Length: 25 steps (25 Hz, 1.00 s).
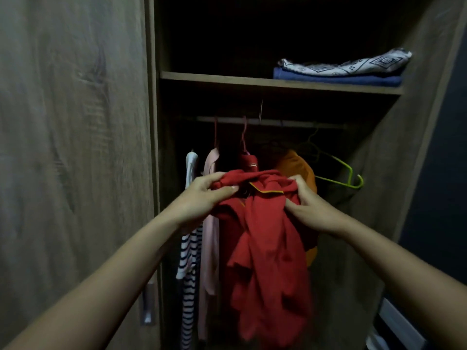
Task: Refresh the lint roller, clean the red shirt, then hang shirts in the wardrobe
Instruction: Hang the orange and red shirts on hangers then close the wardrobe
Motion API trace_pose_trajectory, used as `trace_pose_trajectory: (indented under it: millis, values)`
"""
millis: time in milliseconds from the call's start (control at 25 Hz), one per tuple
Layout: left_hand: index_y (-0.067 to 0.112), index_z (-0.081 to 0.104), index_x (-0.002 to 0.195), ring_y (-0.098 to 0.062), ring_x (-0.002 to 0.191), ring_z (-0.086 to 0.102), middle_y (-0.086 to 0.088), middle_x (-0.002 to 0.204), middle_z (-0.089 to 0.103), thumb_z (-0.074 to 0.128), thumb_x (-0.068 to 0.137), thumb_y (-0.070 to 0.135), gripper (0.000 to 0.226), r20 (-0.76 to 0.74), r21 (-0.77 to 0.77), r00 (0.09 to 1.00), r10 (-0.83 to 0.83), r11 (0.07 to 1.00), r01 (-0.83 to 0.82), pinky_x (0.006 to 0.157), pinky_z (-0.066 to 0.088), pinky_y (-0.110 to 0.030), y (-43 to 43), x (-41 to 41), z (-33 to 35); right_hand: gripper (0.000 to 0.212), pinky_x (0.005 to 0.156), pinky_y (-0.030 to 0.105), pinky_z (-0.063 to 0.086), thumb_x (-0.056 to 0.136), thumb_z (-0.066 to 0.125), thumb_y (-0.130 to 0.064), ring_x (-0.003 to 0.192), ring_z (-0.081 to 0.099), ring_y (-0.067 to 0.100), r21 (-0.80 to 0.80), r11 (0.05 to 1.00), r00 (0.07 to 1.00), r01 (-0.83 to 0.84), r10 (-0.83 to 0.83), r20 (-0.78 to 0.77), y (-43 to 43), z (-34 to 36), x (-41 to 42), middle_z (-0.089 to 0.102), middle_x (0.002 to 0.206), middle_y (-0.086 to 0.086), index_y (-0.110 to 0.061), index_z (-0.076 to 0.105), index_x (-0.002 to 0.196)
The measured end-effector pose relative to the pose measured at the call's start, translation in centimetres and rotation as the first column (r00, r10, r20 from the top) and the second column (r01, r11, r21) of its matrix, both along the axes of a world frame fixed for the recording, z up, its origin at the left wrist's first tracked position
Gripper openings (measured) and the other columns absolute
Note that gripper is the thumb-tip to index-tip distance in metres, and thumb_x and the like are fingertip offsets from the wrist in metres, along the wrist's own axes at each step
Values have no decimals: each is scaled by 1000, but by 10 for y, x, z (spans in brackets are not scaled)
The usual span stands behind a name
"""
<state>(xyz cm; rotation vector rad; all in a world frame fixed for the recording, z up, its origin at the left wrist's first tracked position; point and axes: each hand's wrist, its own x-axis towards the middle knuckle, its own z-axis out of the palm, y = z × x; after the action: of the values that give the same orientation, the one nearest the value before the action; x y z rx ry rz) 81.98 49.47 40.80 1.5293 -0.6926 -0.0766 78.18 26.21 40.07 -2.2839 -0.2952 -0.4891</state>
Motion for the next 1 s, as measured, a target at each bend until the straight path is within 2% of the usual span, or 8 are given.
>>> trace_pose_trajectory:
  millis: [240,360,480,560,680,760,840,1000]
  values:
    - [26,57,76,-5,65,55,7,71,58,65,80,45,21,464,197,804,373,841,-504,63,43,-23,17,2,13,55,68,22,48,50,81,-28,79,56,4,122,963,938,-241,264,-226,-17,4,-31,59,85,-5,-22,47,94]
    - [24,58,86,-9,75,63,5,86,64,74,63,57,43,281,232,915,291,904,-359,69,53,-28,21,-13,27,58,77,29,41,44,70,-32,84,53,11,200,944,866,-263,322,-383,-23,3,-36,57,89,-1,-22,50,98]
    - [26,56,97,-8,65,61,0,97,60,80,60,35,45,-29,82,997,73,994,-70,52,51,-23,23,-30,44,60,92,36,40,67,73,-50,99,57,8,173,981,900,-86,151,-409,-27,-4,-29,63,116,-5,-31,53,120]
    - [27,54,99,-5,60,60,3,96,60,67,64,11,41,-80,-9,991,-107,994,107,47,49,-19,20,-43,50,49,85,22,48,83,62,-37,98,58,7,127,991,919,-41,87,-385,-20,-6,-26,56,125,0,-23,46,127]
    - [17,59,99,-2,73,62,-3,94,61,64,69,-16,45,96,253,972,-215,950,185,61,52,-14,5,-61,36,28,71,19,46,93,52,-25,90,55,4,33,999,979,-14,21,-202,-1,-13,-26,52,114,0,-27,45,120]
    - [6,64,97,-8,75,64,-6,88,63,63,79,-10,25,182,285,974,-138,955,82,66,53,-15,-9,-71,28,15,65,23,43,95,41,-40,70,54,2,288,957,999,-38,44,-11,18,-17,-30,53,87,-5,-30,52,99]
    - [2,66,96,-13,74,64,-9,82,65,65,80,-4,16,191,178,981,-16,984,-18,67,53,-16,-18,-74,30,34,55,20,41,84,43,-63,56,49,1,471,862,982,-188,158,103,33,-22,-37,46,71,-8,-29,48,85]
    - [3,67,92,-5,60,63,-7,76,65,65,80,-2,13,157,-21,981,110,994,-108,60,51,-11,-20,-69,45,45,79,18,50,79,65,-46,88,59,-5,-32,967,960,-254,256,112,46,-45,-45,58,98,-14,-26,45,114]
